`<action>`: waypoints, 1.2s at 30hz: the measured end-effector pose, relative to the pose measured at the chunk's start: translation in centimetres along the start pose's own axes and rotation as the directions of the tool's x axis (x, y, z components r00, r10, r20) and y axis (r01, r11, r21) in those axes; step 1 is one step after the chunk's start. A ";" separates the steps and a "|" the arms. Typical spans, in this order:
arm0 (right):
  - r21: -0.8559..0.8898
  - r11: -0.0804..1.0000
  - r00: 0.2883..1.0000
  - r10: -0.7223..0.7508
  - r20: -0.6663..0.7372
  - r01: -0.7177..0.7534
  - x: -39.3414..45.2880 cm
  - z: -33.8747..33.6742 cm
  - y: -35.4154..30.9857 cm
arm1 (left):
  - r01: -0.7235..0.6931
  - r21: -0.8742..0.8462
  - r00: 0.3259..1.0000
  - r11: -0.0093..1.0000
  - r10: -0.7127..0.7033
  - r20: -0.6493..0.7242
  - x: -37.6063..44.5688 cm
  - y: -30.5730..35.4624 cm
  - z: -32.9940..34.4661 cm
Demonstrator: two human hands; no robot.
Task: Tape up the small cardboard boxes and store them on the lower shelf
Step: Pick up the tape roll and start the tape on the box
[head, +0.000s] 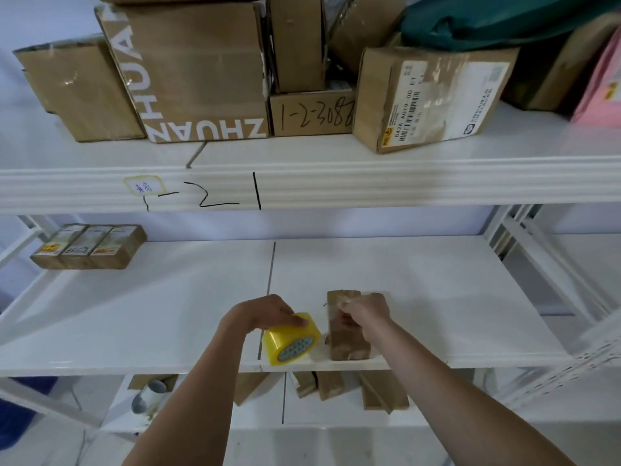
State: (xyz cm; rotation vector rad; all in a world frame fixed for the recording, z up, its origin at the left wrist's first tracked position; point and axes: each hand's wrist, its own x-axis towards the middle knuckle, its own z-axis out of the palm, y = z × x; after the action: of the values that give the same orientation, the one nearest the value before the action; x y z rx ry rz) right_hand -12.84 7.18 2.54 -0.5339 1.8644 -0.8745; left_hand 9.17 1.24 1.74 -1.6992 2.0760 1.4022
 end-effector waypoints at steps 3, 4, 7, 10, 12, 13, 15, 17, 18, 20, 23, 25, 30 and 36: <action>0.048 0.999 0.998 0.010 0.063 -0.013 0.3 -1.0 0.1 | 0.009 0.038 0.998 0.999 -0.007 -0.061 0.6 0.5 0.1; 0.060 0.998 0.996 0.020 0.090 -0.025 0.3 -1.2 0.2 | 0.009 0.025 0.998 1.000 -0.008 -0.069 0.7 0.5 0.2; 0.111 0.991 0.987 0.055 0.150 -0.072 0.5 -2.0 0.2 | 0.004 0.003 0.997 1.000 -0.004 -0.078 1.0 0.6 0.4; 0.106 0.990 0.979 0.074 0.190 -0.095 0.8 -2.8 0.1 | 0.004 0.042 0.995 0.999 0.000 -0.098 1.7 0.9 0.8; 0.044 0.995 0.985 0.080 0.155 -0.087 1.3 -2.9 0.1 | 0.015 0.079 0.990 0.997 -0.004 -0.139 2.3 1.3 1.0; 0.014 0.997 0.990 0.072 0.119 -0.074 1.6 -2.8 0.1 | 0.020 0.094 0.987 0.995 -0.005 -0.159 2.6 1.5 1.0; -0.008 0.999 0.997 0.045 0.070 -0.045 1.9 -2.7 0.1 | 0.029 0.116 0.984 0.993 -0.008 -0.176 3.0 1.8 1.0; -0.027 0.999 0.999 0.027 0.033 -0.027 2.1 -2.7 0.3 | 0.033 0.144 0.982 0.989 -0.005 -0.190 3.3 2.1 0.8; -0.024 1.000 1.000 0.020 0.020 -0.019 2.1 -2.8 0.4 | 0.036 0.161 0.980 0.986 -0.003 -0.197 3.4 2.2 0.8; -0.014 1.000 1.000 0.022 0.011 -0.022 2.2 -3.1 0.4 | 0.039 0.197 0.978 0.980 0.003 -0.209 3.7 2.5 0.7; 0.016 1.000 1.000 0.015 0.000 -0.015 2.0 -3.7 0.0 | 0.055 0.238 0.973 0.970 0.001 -0.229 4.0 2.9 0.9; 0.026 0.999 0.999 0.026 0.026 -0.027 2.1 -4.3 -0.5 | 0.074 0.275 0.966 0.959 -0.001 -0.258 4.2 3.0 1.1; 0.064 0.997 0.999 0.037 0.035 -0.039 2.5 -5.7 -0.8 | 0.013 0.199 0.972 0.980 0.034 -0.233 4.9 3.2 1.3; 0.150 0.987 0.995 0.036 0.096 -0.051 3.5 -6.6 0.0 | 0.008 0.071 0.991 0.997 0.001 -0.132 5.0 2.2 0.4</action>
State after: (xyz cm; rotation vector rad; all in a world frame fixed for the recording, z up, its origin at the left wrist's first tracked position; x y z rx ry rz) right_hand -20.25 7.03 2.30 -0.4304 1.7025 -0.9387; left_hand 5.34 -2.13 -0.19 -1.8119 2.1605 1.2303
